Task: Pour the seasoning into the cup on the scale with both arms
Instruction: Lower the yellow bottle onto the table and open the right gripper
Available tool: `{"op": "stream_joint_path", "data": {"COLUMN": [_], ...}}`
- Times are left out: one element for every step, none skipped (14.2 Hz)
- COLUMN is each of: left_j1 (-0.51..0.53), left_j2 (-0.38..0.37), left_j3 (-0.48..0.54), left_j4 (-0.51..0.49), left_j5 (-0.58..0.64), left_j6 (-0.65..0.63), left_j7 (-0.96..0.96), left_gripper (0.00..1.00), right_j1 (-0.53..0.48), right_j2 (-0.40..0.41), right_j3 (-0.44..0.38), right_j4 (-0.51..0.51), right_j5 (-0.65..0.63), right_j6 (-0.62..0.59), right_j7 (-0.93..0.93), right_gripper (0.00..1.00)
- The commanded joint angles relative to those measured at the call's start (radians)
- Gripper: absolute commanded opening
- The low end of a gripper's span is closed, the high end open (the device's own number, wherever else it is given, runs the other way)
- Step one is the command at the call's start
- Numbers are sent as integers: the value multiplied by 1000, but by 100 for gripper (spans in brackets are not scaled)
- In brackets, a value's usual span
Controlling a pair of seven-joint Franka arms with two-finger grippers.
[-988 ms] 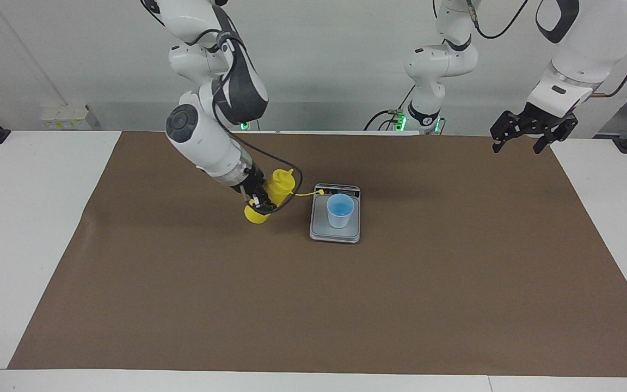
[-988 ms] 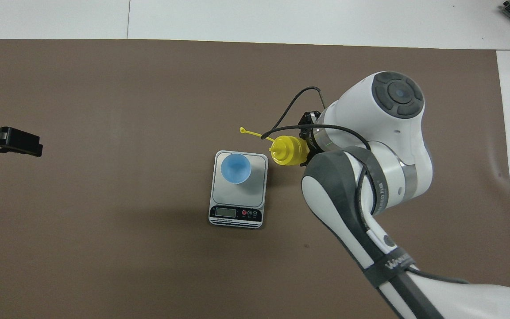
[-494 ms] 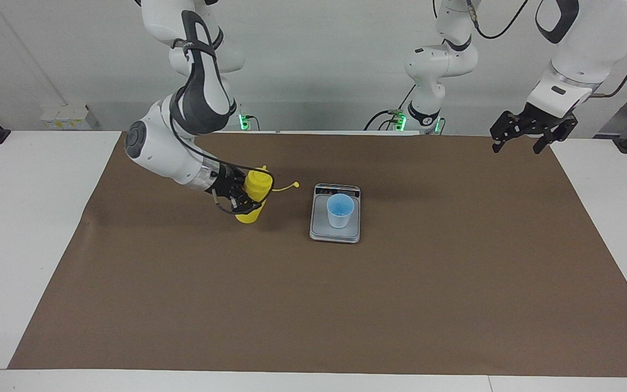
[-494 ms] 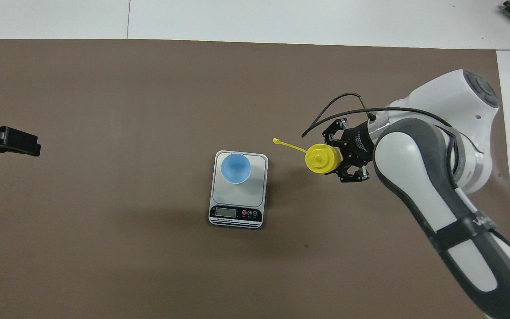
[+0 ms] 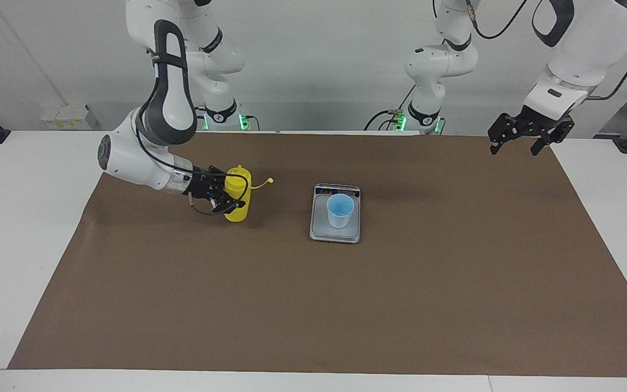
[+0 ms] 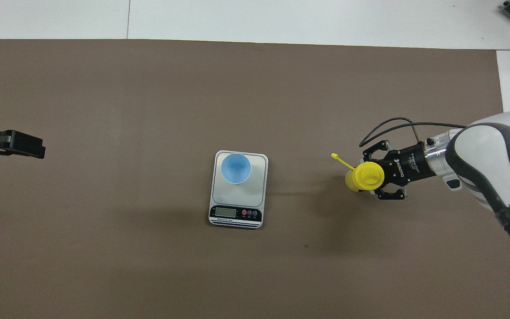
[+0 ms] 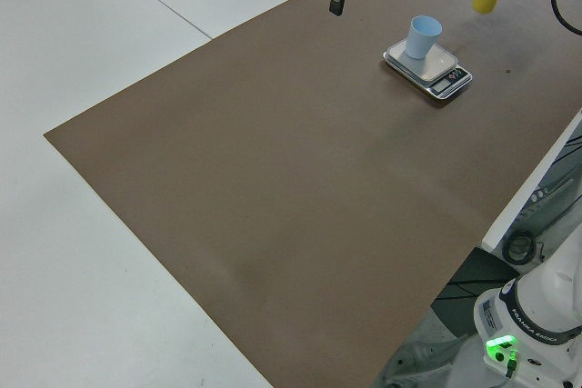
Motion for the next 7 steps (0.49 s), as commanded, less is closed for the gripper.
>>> {"op": "stream_joint_path", "data": {"left_j1": [-16,-16,-14,-16,-13,-13,-13], "left_j2": [-33,-33,-33,-33,-33,-33,-33], "left_j3": [12,11,11,11,9,11,11], "left_j4": [-41,-41,-41,-39,-41,-41,-41], "left_j5": [14,14,11,10,4,2,2], "left_j6": [22,22,19,19,22,23,24], "left_j7": [5,8,9,11,11,11,12], "left_gripper": [100,100,100,100,100,100,100], "right_j1": [-44,-48,-45,-47,-45,-47,-45], "right_j2": [-20,-12,-7,0,2,2,2], "right_j3": [11,11,10,10,10,10,10], "right_j4": [-34,-37,-37,-37,-37,-39,-42], "right_j5": [64,65,67,65,65,65,65], "right_j6": [-3,0,9,13,20,26,31], "right_j7": [-47,-65,-67,-67,-67,-64,-62], "right_gripper": [4,6,20,25,32,47,75]}}
